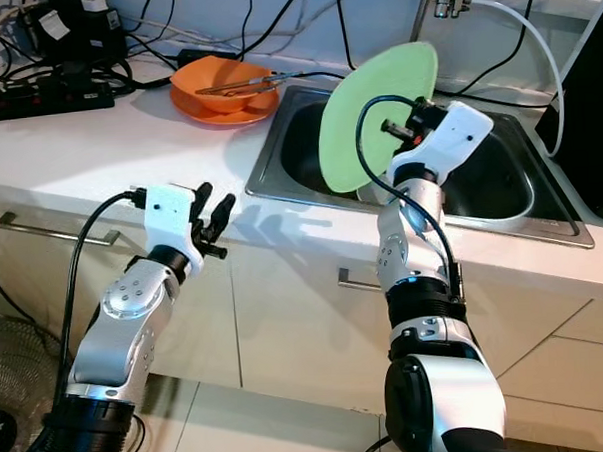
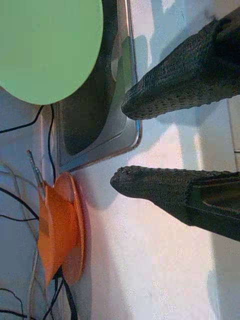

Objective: Kitchen organization

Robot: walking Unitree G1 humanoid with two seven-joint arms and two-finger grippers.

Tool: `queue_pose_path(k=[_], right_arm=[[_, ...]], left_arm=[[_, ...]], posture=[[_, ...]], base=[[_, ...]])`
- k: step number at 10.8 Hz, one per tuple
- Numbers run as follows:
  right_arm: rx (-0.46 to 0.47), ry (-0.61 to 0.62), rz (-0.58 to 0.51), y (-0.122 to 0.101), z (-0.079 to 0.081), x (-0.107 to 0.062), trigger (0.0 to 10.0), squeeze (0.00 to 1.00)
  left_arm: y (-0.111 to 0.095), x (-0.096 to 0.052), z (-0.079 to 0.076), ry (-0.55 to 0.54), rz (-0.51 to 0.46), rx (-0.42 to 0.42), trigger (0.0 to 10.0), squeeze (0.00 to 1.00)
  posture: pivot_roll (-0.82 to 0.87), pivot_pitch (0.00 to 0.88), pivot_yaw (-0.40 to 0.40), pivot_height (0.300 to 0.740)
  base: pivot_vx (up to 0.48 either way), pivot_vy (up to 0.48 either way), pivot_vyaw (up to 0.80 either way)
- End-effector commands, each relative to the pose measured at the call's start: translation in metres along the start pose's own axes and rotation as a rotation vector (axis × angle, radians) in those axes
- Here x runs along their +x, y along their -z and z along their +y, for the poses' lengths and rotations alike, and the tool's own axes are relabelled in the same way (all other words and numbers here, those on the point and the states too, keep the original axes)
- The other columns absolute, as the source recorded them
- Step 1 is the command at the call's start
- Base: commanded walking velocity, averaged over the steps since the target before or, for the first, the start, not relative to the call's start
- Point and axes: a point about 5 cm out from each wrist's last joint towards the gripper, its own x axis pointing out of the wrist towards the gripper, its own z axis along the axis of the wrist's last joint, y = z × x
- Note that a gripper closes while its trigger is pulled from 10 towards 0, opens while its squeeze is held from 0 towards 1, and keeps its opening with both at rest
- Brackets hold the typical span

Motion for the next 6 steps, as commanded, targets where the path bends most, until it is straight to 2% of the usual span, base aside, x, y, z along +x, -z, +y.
queue_pose_path(k=[1,6], right_arm=[[-0.022,-0.008,-0.074,-0.0148,0.0011,0.0068,10.0,0.0],[-0.026,-0.008,-0.067,-0.0123,0.0026,0.0066,10.0,0.0]], left_arm=[[-0.005,0.0009,-0.0029,0.008,-0.028,0.001,10.0,0.0],[-0.0079,0.0,-0.003,0.001,-0.048,0.013,10.0,0.0]], posture=[[0.27,0.001,-0.074,0.74],[0.27,0.012,-0.077,0.74]], base=[[0.0,0.0,0.0],[0.332,0.0,0.0]])
